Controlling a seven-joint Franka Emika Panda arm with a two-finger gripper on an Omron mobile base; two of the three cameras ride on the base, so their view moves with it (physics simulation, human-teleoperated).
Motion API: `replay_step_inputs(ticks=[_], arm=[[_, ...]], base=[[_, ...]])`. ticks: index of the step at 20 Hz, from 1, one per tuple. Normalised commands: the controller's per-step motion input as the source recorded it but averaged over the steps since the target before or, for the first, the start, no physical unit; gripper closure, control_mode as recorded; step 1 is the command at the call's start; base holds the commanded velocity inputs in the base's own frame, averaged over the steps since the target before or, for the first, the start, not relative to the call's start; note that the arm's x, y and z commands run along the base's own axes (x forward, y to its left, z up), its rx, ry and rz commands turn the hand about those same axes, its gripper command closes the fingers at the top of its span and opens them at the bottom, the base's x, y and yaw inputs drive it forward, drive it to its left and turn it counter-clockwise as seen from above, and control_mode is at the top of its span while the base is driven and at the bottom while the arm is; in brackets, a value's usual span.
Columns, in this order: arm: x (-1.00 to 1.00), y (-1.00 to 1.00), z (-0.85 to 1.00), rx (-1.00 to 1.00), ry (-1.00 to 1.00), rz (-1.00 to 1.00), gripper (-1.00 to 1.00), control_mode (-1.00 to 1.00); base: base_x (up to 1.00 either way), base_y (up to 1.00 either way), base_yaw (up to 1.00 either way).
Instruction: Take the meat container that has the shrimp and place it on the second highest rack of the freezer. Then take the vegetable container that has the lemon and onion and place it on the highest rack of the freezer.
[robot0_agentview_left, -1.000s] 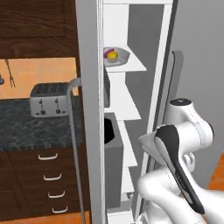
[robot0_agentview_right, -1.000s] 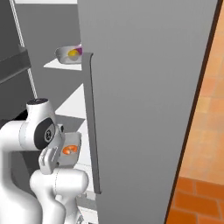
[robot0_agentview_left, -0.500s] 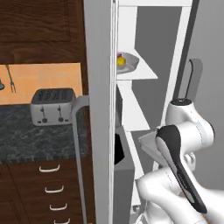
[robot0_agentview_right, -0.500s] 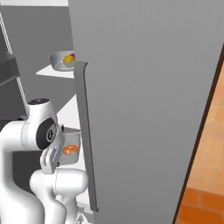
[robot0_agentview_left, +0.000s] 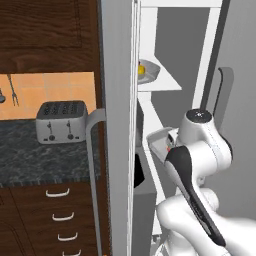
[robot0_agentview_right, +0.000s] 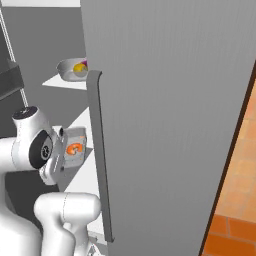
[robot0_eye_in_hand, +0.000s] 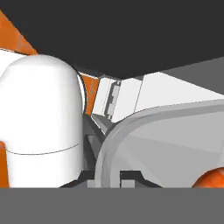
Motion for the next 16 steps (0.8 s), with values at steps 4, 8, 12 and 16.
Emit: replay_step_inputs(ticks=[4,8,12,16], arm=[[0.97,0.18,0.13,0.12,-0.20,0.06,1.00,-1.00],[1.00,0.04,0.01,0.24,-0.05,0.17,1.00,-1.00],[1.00,0.30,-0.09,0.04,-0.02,0.06,1.00,-1.00],[1.00,0.77,-0.27,-0.12,0.00,-0.05,1.00,-1.00]], base=[[0.00,0.00,0.00],[0.00,0.00,0.00],[0.00,0.00,0.00],[0.00,0.00,0.00]])
